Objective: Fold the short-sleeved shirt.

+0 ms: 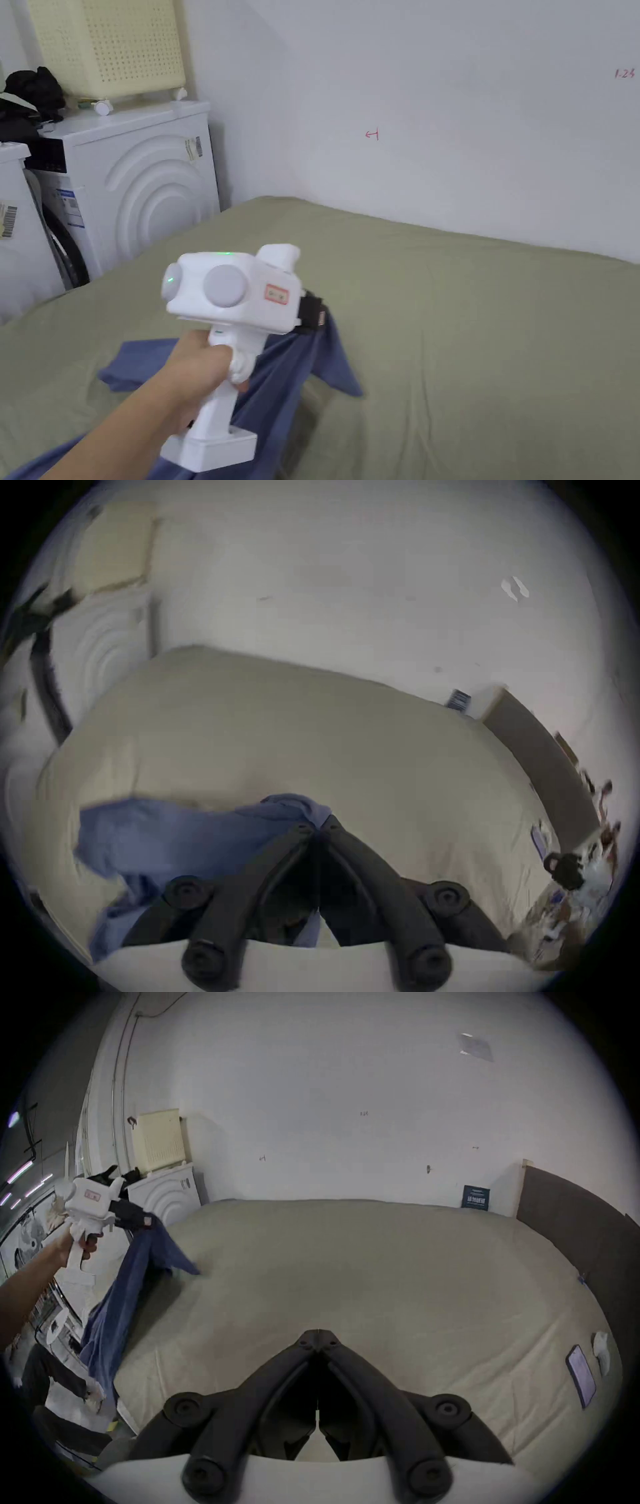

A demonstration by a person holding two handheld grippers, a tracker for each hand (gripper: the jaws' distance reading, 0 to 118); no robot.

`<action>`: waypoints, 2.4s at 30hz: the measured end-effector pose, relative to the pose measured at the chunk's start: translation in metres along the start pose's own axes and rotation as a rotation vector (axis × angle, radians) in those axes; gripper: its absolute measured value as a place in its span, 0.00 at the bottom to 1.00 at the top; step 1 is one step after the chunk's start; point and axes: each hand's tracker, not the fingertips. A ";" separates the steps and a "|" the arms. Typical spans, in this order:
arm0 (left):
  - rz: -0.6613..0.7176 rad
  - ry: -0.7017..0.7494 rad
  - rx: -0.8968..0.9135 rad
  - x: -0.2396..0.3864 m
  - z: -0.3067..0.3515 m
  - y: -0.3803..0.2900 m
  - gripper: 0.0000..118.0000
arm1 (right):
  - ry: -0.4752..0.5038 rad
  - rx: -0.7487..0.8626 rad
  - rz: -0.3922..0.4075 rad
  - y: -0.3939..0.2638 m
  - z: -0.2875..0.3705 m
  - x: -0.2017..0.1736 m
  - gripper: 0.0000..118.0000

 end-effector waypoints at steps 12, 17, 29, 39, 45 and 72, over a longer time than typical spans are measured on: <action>-0.193 -0.476 -0.145 0.303 -0.089 -0.031 0.00 | -0.297 0.096 -0.043 0.013 0.122 0.057 0.00; -0.225 -0.563 -0.266 0.401 -0.131 -0.089 0.04 | -0.381 0.083 -0.108 0.002 0.146 0.089 0.00; -0.164 -0.307 0.011 0.279 -0.062 -0.060 0.87 | -0.364 0.024 -0.126 -0.012 0.138 0.094 0.00; 0.053 0.192 0.096 0.078 0.076 -0.137 0.13 | -0.260 0.017 -0.071 -0.005 0.111 0.073 0.00; 0.222 0.240 0.044 0.047 0.090 -0.182 0.00 | -0.231 -0.014 -0.062 -0.005 0.093 0.065 0.00; 0.116 0.170 -0.274 0.049 -0.066 -0.151 0.03 | -0.220 -0.164 -0.156 0.000 0.021 0.127 0.04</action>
